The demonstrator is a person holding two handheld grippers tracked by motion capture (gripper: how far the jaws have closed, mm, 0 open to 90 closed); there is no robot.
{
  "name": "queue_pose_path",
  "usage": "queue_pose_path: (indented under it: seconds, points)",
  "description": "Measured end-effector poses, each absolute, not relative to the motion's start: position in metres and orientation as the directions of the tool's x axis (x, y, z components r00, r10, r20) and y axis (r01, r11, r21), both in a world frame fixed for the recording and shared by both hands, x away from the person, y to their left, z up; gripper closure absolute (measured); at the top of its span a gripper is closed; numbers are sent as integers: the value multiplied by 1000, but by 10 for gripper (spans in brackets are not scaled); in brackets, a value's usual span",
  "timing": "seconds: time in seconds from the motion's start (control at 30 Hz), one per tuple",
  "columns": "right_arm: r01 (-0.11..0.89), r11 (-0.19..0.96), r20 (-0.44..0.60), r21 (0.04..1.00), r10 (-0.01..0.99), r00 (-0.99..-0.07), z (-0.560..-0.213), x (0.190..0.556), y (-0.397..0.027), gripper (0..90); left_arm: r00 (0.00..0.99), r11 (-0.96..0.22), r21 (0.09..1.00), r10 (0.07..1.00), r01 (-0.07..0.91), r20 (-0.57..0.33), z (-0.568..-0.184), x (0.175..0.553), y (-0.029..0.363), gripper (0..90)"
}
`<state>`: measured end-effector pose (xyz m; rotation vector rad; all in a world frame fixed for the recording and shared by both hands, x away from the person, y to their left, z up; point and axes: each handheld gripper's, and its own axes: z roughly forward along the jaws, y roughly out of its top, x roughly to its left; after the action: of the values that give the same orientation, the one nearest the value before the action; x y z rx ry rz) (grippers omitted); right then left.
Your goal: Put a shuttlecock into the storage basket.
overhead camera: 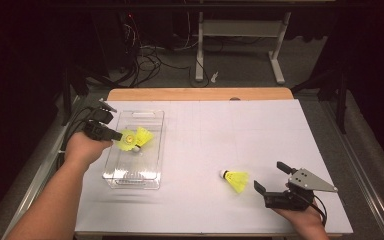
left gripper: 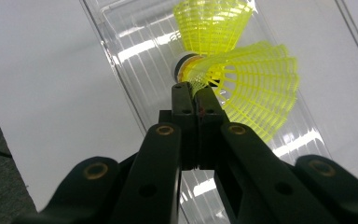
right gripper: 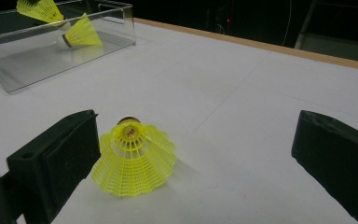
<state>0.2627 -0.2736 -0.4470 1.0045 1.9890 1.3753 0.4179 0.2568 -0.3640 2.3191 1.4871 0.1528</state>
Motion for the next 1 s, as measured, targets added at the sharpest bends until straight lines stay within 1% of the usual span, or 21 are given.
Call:
queue_pose_path:
  seconds: [0.23,0.27,0.77,1.0]
  points:
    - [282,211,-4,936,806,-592,-447,263,-273,13,435,-376,360,896,854,-95,-369,420,255,895]
    - [282,210,-3,936,806,-592,-447,263,-273,14,436,-382,356,896,853,-82,-370,420,254,894]
    - [283,210,-2,936,806,-592,-448,263,-274,14,428,-386,330,901,862,-64,-379,426,251,893]
    - [285,211,-1,935,805,-593,-448,263,-273,14,444,-415,308,895,856,-29,-383,426,249,889]
